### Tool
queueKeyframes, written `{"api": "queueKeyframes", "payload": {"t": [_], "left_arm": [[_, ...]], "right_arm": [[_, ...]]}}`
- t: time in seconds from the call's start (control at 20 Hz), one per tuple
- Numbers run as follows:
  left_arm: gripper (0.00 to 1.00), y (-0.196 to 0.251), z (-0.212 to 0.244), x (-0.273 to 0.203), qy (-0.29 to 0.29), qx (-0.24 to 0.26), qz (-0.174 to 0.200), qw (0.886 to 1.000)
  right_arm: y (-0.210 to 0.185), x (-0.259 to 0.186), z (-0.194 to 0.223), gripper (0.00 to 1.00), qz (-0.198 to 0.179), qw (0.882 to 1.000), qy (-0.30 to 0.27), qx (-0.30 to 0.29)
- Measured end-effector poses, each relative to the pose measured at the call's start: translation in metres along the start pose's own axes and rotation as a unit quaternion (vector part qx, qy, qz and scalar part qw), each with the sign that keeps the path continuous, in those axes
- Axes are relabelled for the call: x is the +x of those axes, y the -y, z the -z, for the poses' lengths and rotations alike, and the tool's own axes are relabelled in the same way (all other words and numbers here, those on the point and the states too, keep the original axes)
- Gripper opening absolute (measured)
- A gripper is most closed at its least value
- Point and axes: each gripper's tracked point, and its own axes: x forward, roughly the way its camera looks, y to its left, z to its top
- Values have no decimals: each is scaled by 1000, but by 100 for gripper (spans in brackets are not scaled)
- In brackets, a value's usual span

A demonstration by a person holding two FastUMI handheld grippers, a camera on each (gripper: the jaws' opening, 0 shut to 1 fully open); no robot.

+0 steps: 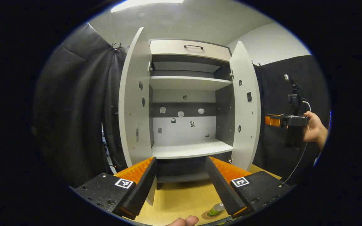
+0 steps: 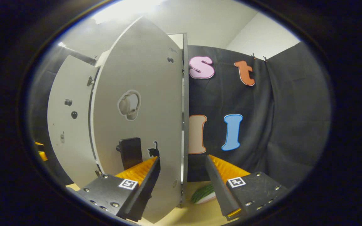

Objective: Grasp the bottle in the cabinet with the left hand and place it on the coaster, then close the right door with the right hand and the left door with the left hand.

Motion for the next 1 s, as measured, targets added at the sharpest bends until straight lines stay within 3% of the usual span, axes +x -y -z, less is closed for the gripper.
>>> {"api": "queueKeyframes", "payload": {"t": [0.65, 0.85, 1.0], "left_arm": [[97, -28, 2, -6, 1, -23, 9, 1000], [97, -46, 9, -2, -6, -21, 10, 1000], [100, -61, 9, 2, -5, -24, 13, 1000]], "right_arm": [[-33, 7, 1, 85, 16, 1000, 9, 4], [-51, 10, 6, 89, 20, 1000, 3, 13], [-73, 7, 14, 92, 0, 1000, -7, 23]]}}
